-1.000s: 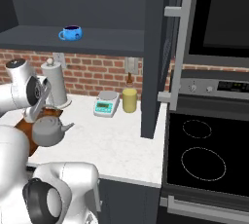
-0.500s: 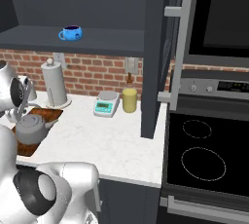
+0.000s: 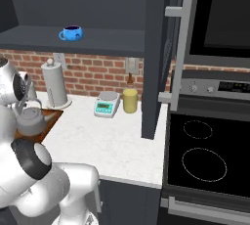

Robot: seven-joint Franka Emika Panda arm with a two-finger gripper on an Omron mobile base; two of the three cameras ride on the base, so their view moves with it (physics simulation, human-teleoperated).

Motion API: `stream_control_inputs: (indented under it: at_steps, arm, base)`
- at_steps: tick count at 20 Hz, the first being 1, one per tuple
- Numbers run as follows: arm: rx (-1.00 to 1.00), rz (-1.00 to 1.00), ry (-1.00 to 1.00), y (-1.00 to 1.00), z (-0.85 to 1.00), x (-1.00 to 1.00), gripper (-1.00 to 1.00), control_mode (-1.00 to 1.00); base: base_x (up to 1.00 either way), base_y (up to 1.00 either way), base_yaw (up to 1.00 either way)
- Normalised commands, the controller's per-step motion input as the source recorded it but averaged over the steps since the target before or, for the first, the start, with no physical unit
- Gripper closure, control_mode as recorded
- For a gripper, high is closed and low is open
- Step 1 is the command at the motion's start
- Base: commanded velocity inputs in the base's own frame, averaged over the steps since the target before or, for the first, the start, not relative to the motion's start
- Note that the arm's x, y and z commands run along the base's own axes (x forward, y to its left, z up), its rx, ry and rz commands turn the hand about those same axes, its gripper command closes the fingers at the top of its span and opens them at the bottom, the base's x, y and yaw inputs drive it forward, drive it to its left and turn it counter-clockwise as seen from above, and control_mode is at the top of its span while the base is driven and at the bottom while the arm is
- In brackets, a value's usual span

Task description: Pick the kettle from the counter and place it on the tray. Then pick the mug from the cabinet and place it on the tray. Then close the cabinet doors.

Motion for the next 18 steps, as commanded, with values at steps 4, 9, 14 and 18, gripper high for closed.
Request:
stream_control_inputs:
  at_steps: [4,9,14,18]
  arm:
    - [0.00,0.00,0.00,0.24,-0.02,0.55,1.00,-1.00]
    - [-0.04,0.00,0.00,0.38,-0.21,0.40,1.00,-1.00]
    - [-0.01,0.00,-0.01,0.38,-0.14,0.39,1.00,-1.00]
    - [0.00,0.00,0.00,0.17,-0.19,0.33,1.00,-1.00]
  base:
    - [0.00,0.00,0.00]
    - [0.00,0.00,0.00]
    - [0.00,0.00,0.00]
    - [0.00,0.00,0.00]
